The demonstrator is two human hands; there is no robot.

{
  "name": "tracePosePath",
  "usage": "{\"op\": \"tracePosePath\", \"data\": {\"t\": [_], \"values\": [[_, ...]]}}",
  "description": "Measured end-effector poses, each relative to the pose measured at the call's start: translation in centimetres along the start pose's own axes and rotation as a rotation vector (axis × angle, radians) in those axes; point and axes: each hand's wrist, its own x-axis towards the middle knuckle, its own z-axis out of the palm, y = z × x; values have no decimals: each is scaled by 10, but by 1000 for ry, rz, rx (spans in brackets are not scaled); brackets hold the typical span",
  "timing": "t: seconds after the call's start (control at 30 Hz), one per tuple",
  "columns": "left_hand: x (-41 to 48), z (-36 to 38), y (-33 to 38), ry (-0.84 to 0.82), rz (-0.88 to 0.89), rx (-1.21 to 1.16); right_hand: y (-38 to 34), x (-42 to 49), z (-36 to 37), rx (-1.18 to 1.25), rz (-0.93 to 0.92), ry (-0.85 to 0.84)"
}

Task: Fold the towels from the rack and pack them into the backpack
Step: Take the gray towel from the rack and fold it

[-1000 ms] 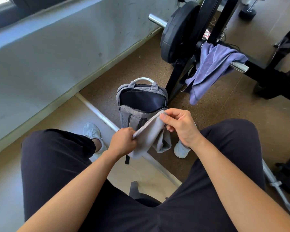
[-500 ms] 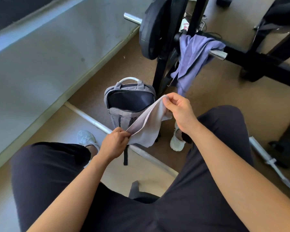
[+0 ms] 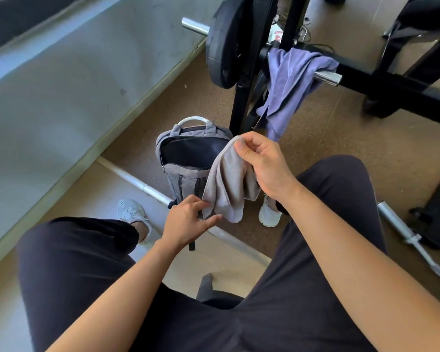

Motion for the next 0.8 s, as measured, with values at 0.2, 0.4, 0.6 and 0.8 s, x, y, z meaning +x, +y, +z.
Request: {"op": "tracePosePath", "data": {"t": [0.2, 0.4, 0.6, 0.8], "values": [[3, 7, 22, 121, -71, 125, -3, 1, 10, 61, 26, -13], [12, 4, 26, 148, -231, 51, -1, -3, 11, 97, 56, -57], [12, 7, 5, 117, -133, 43, 4, 3, -1, 97, 26, 65], [8, 5, -20, 78, 30, 37, 20, 12, -22, -2, 22, 249]]}}
